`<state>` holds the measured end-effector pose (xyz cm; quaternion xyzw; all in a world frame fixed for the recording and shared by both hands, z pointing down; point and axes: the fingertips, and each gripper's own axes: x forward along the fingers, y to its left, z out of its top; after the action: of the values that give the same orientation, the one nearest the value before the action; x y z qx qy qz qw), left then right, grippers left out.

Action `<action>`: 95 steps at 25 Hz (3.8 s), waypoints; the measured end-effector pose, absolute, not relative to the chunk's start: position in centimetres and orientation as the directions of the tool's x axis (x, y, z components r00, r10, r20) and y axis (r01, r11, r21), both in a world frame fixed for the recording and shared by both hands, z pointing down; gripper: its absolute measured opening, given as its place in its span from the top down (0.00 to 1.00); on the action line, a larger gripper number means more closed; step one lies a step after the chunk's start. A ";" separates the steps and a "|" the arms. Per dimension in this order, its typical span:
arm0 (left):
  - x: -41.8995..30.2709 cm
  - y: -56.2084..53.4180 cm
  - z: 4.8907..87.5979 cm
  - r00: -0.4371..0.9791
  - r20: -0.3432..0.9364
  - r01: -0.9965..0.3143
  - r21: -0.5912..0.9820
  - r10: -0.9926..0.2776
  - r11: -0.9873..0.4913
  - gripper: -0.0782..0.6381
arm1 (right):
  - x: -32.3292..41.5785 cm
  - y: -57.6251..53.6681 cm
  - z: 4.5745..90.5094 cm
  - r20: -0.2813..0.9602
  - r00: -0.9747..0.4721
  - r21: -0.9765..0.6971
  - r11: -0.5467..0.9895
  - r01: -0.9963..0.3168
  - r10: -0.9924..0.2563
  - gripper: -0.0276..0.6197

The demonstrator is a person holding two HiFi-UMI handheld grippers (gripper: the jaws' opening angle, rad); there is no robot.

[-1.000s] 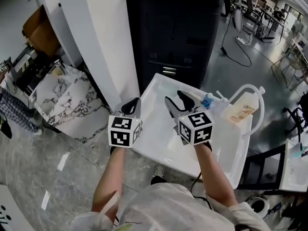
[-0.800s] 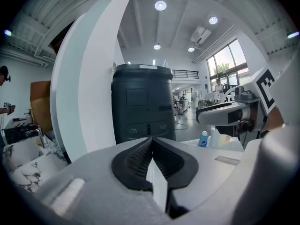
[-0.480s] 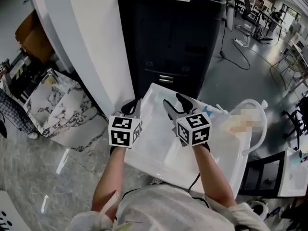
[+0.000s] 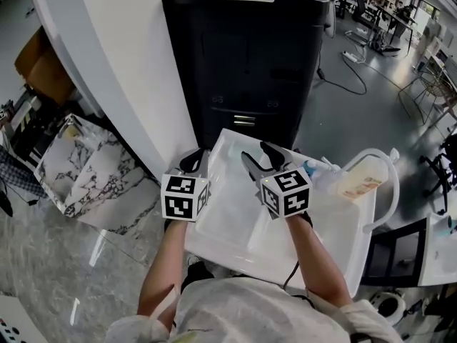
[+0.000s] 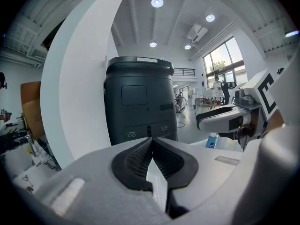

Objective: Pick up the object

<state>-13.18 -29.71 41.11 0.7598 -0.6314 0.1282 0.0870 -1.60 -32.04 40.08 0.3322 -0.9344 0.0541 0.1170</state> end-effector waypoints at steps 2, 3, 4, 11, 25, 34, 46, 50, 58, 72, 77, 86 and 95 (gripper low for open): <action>-13.5 -30.3 41.3 0.181 0.304 -0.980 -0.027 -0.935 -0.198 0.90 | -1.9 -32.4 40.5 0.264 -0.747 -0.010 0.773 -0.635 -0.610 0.63; -13.7 -30.6 41.4 0.187 0.303 -0.979 -0.026 -0.934 -0.204 0.90 | -2.1 -32.6 40.7 0.269 -0.744 -0.003 0.772 -0.635 -0.611 0.63; -14.0 -31.0 41.5 0.195 0.302 -0.977 -0.025 -0.933 -0.212 0.90 | -2.3 -32.8 40.8 0.272 -0.740 0.002 0.770 -0.638 -0.615 0.62; -15.4 -34.4 41.8 0.280 0.298 -0.954 -0.016 -0.912 -0.298 0.90 | -3.4 -34.7 41.9 0.302 -0.698 -0.024 0.727 -0.686 -0.649 0.62; -17.3 -39.2 43.0 0.455 0.300 -0.881 0.014 -0.838 -0.474 0.90 | -5.8 -36.7 45.2 0.432 -0.596 0.105 0.694 -0.712 -0.677 0.62; -17.4 -40.2 44.0 0.518 0.305 -0.843 0.021 -0.799 -0.538 0.90 | -6.7 -36.9 48.9 0.594 -0.558 0.178 0.772 -0.610 -0.579 0.62; -18.3 -40.7 45.1 0.540 0.309 -0.828 0.029 -0.783 -0.560 0.90 | -7.3 -37.2 54.4 0.739 -0.487 0.187 0.836 -0.516 -0.466 0.60; -18.9 -40.7 45.4 0.536 0.312 -0.831 0.027 -0.785 -0.556 0.90 | -7.2 -37.4 56.6 0.784 -0.450 0.187 0.854 -0.485 -0.427 0.62; -19.2 -40.6 46.4 0.537 0.332 -0.827 0.024 -0.776 -0.562 0.90 | -7.4 -37.1 59.7 0.840 -0.411 0.161 0.887 -0.433 -0.353 0.63; -21.1 -39.6 48.2 0.507 0.373 -0.842 0.019 -0.777 -0.540 0.90 | -7.8 -38.0 63.0 0.874 -0.377 0.139 0.902 -0.408 -0.306 0.71; -22.1 -39.3 48.3 0.493 0.378 -0.850 0.018 -0.784 -0.526 0.90 | -7.9 -38.3 63.2 0.878 -0.366 0.147 0.903 -0.405 -0.308 0.74; -22.7 -39.3 48.5 0.486 0.383 -0.853 0.013 -0.786 -0.521 0.89 | -7.5 -38.5 63.7 0.892 -0.338 0.154 0.905 -0.397 -0.300 0.83; -23.0 -39.5 48.8 0.486 0.388 -0.853 0.017 -0.783 -0.521 0.90 | -7.4 -38.3 64.0 0.902 -0.325 0.155 0.916 -0.370 -0.283 0.91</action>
<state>-22.99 -39.46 48.79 0.8558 -0.4780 0.1684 0.1040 -7.44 -38.33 63.97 0.2010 -0.8129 0.0397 0.5452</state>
